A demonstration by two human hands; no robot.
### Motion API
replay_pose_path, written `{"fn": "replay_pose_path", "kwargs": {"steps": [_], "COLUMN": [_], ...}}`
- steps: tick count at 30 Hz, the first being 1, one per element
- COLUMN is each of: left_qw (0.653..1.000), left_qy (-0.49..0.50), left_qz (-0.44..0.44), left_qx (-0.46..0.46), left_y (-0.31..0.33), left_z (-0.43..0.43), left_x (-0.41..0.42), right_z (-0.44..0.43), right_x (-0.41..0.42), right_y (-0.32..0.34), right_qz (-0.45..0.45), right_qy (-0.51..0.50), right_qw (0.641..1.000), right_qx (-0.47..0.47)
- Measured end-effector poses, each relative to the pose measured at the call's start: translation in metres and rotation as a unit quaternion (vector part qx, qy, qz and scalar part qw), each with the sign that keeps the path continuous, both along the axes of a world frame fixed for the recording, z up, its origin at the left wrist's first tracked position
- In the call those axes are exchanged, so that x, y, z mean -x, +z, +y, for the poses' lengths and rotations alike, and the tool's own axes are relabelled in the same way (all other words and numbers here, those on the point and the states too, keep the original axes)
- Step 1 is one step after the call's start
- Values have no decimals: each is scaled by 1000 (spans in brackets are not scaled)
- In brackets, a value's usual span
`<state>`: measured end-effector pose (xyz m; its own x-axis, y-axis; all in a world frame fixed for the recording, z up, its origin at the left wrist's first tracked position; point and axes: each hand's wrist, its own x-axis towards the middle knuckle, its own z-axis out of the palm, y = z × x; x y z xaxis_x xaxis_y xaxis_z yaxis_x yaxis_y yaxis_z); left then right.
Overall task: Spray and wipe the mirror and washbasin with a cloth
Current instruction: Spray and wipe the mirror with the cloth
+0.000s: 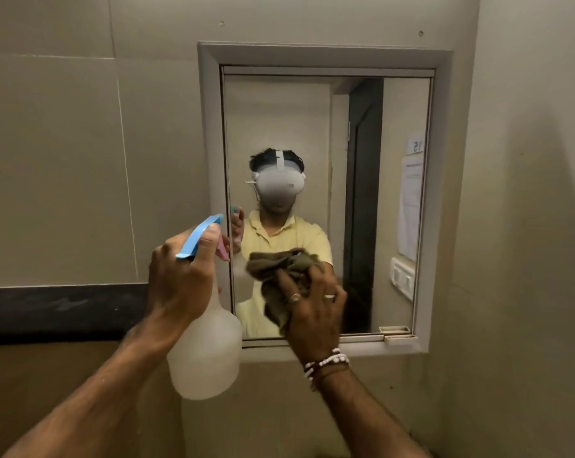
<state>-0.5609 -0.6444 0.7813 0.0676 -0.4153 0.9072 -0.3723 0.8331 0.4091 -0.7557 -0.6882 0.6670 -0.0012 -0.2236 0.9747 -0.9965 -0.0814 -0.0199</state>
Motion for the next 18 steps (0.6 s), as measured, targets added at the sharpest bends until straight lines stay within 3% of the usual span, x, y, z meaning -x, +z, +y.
{"fn": "replay_pose_path", "kwargs": {"steps": [4,7,9,13,18], "left_qw": [999,999,998,996,995], "left_qy": [-23,-35,-41,-44,-47], "left_qz": [13,15,15,16,15], "left_qx": [-39,-38,-48,-72,-86], "left_y": [-9,-19,-27,-42,-54], "left_z": [-1,2,2,-3,-3], "left_x": [17,29,34,31,16], "right_z": [24,37,36,30,14], "right_x": [65,100,106,79,7], "right_y": [12,21,21,9,-34], "right_qz": [-152,-316,-367,-386,-297], "right_qy": [-31,-53,-76,-65,-11], "right_qw": [987,944,922,914,954], "right_qx": [37,82,98,109,24]}}
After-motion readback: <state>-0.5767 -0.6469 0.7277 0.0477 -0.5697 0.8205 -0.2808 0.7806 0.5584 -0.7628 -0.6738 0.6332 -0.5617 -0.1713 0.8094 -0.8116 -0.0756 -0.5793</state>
